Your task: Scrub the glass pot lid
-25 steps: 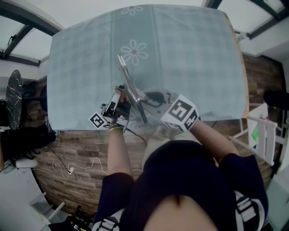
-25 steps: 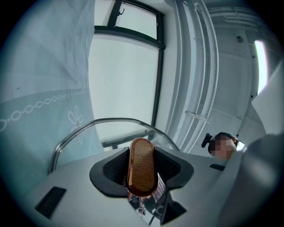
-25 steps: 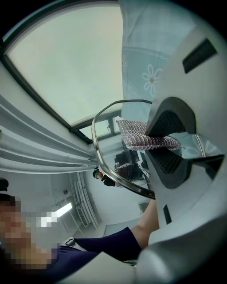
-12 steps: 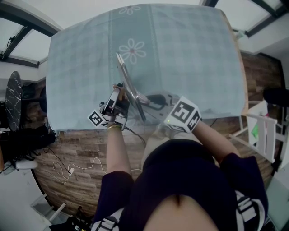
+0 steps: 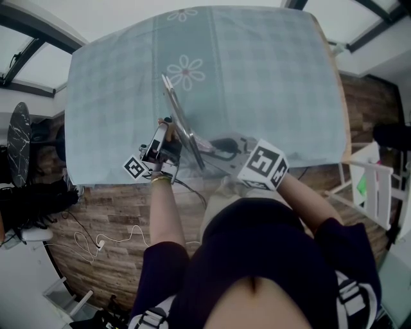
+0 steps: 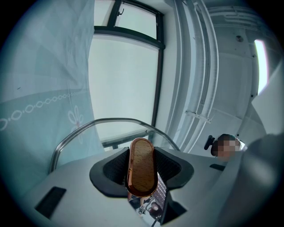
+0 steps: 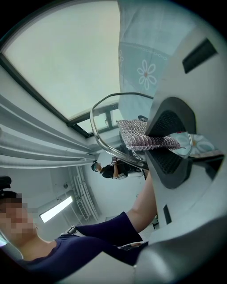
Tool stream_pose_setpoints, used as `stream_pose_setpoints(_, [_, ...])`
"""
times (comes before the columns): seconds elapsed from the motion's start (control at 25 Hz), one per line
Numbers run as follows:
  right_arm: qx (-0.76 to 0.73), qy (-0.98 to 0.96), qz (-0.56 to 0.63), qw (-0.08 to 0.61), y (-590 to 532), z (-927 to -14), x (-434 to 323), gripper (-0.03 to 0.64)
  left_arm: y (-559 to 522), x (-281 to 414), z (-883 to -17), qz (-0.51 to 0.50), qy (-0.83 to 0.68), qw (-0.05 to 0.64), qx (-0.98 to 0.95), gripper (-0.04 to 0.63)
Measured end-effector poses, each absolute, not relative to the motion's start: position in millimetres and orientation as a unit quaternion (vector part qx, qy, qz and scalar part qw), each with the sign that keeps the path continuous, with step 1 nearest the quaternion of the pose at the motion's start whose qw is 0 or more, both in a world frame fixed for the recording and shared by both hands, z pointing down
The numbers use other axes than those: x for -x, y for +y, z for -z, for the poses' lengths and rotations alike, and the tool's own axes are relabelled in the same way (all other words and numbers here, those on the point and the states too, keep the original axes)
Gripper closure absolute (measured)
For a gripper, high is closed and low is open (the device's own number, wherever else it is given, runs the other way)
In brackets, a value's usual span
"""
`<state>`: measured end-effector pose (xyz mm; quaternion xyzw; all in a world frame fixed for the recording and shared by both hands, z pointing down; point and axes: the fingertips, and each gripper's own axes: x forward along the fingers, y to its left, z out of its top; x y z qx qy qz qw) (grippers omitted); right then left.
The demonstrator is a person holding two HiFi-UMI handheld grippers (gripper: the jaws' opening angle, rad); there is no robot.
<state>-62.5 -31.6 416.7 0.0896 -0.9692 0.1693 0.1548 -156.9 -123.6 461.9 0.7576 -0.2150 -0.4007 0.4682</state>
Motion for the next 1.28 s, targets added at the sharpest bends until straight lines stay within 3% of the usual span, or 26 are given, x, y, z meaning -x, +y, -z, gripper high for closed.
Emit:
stream_pose_setpoints(0.12, [-0.088,-0.972,-0.174,0.129,-27.6,-414.2,62.1,0.537,-123.8,156.8,-461.6,0.4,-0.217,0.469,-0.757,0.428])
stream_pose_setpoints(1.28, [-0.061,-0.973,-0.174,0.141,8.5,-413.2,39.2,0.537,-120.1,153.3,-460.6,0.394,-0.215,0.47,-0.76,0.425])
